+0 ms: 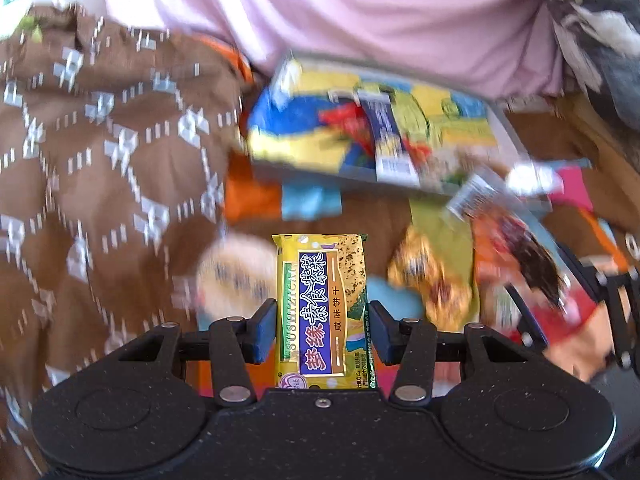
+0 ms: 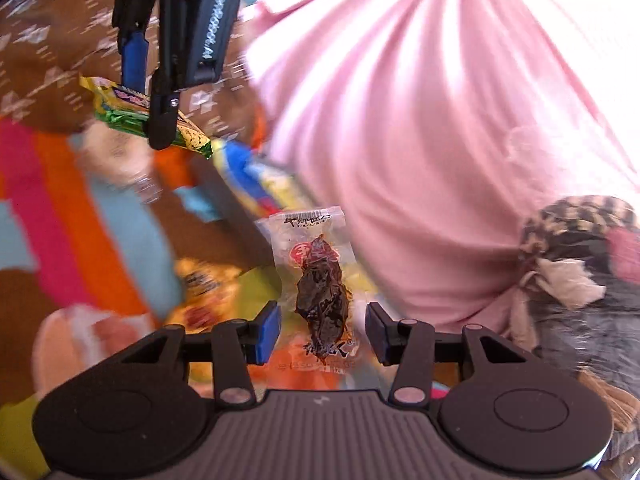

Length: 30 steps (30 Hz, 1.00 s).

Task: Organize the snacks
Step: 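Carry the biscuit pack with the left tool while the right tool carries the jerky pack into the tray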

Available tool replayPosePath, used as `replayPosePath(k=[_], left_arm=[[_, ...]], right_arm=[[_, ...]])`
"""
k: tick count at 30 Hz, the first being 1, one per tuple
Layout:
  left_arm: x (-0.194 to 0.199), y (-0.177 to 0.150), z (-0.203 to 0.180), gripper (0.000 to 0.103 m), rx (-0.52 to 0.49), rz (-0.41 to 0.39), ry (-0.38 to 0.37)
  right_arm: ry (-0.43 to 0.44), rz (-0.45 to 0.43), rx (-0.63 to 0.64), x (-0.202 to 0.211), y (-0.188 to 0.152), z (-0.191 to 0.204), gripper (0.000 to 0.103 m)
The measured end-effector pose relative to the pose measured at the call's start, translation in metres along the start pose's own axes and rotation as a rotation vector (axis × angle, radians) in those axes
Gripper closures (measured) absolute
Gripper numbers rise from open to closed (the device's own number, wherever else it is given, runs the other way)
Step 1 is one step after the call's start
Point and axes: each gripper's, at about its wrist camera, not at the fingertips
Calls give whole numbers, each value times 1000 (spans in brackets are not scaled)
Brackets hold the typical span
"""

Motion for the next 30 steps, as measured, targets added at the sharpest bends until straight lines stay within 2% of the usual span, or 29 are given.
replayPosePath(k=[5,8,14,16,20,25,30], left_arm=[[3,65,-5,53,29,-69,33],[1,94,-12,53,64,-105,45],[-19,136,-45,53,33,-80,50],[-30,144,-55,53,57,-80,11],[-62,154,-72,53,170,-30,-34],[-88,152,-96,53,130,-34,-49],[-112,149,-103,53,97,-38,-58]], right_arm=[[-133,-59,-37,-17,6,-29,52],[-180,-74,-72,-29,11,-50,52],[-225,-54,-156,-56,2,-82,52],[-238,-46,-171,-66,-5,-86,52],[-242,-21,-195,-87,-16,-92,52],[-191,5,-254,-101,-22,-96,52],[-119,19,-288,-111,-22,-93,52]])
Point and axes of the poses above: each gripper's, at about its wrist camera, not at the fingertips, and x roughly against the way its jaws point, z to its left, y to its top, and after that the axes turned 5 degrees about y, right-handed
